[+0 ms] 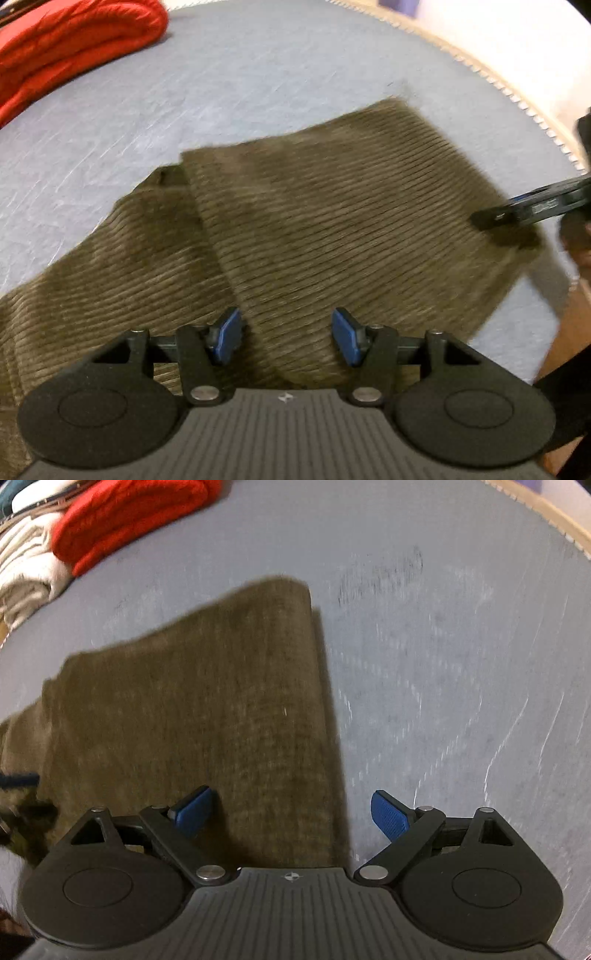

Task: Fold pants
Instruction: 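Release the waistband with the left gripper and smooth the folded bundle, then grasp the folded edge of the pants with the right gripper and lift it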

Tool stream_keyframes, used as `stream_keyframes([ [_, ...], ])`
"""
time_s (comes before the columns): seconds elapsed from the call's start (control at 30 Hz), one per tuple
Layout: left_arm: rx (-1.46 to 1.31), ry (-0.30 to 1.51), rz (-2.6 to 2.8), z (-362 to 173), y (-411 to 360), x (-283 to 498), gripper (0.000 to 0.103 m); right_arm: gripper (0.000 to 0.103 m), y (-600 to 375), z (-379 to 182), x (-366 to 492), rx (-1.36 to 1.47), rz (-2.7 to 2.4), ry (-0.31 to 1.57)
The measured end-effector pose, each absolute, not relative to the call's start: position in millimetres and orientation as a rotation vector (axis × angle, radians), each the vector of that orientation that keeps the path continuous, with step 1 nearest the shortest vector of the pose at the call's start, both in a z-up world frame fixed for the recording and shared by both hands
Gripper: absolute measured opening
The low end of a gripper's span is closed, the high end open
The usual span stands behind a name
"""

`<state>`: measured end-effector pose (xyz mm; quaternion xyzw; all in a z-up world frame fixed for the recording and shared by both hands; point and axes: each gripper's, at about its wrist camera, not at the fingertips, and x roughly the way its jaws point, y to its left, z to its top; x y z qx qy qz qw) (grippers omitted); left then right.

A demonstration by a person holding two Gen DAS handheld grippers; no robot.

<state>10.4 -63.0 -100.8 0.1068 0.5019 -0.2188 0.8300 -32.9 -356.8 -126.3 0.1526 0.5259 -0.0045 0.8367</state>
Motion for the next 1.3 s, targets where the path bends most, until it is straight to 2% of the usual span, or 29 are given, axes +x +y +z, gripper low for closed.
stream_keyframes([
  [0.1,0.295,1.110,-0.549,-115.8,-75.1,1.4,0.063,0.094,-360.4,-128.1,-37.1,0.335,0.012,1.108],
  [0.17,0.383,1.107,-0.570,-130.5,-82.6,-7.1,0.071,0.094,-363.2,-127.9,-39.2,0.349,0.018,1.111],
  [0.37,0.364,1.084,-0.509,-119.9,-75.4,3.1,0.071,0.094,-361.2,-127.1,-40.9,0.343,0.012,1.117],
  [0.43,0.347,1.066,-0.499,-115.3,-78.1,2.2,0.071,0.090,-361.1,-126.5,-41.0,0.343,0.008,1.116],
  [0.57,0.295,1.015,-0.472,-103.3,-79.5,6.5,0.073,0.061,-356.4,-123.3,-41.6,0.364,0.051,1.103],
  [0.63,0.258,0.993,-0.462,-94.9,-77.6,8.4,0.073,0.055,-352.9,-120.9,-42.4,0.350,0.056,1.093],
  [0.73,0.182,0.961,-0.445,-86.8,-72.4,13.2,0.073,0.039,-350.9,-118.3,-43.2,0.338,0.074,1.072],
  [0.8,0.125,0.936,-0.433,-78.3,-70.7,16.2,0.075,0.023,-352.9,-113.5,-45.3,0.353,0.086,1.042],
  [0.9,0.020,0.900,-0.428,-64.8,-67.5,17.9,0.082,0.019,-349.6,-97.7,-51.5,0.355,0.129,0.961],
  [1.03,-0.152,0.862,-0.460,-45.5,-63.1,23.4,0.085,0.018,-318.7,-69.9,-63.7,0.231,0.212,0.824],
  [1.17,-0.325,0.846,-0.535,-30.4,-60.2,29.9,0.095,0.018,-275.2,-47.3,-75.5,0.124,0.333,0.705],
  [1.23,-0.372,0.864,-0.584,-28.9,-61.7,34.2,0.100,0.018,-250.0,-41.3,-81.3,0.065,0.397,0.660],
  [1.3,-0.375,0.875,-0.598,-29.1,-63.6,36.7,0.101,0.018,-228.8,-38.0,-84.0,0.018,0.445,0.635],
])
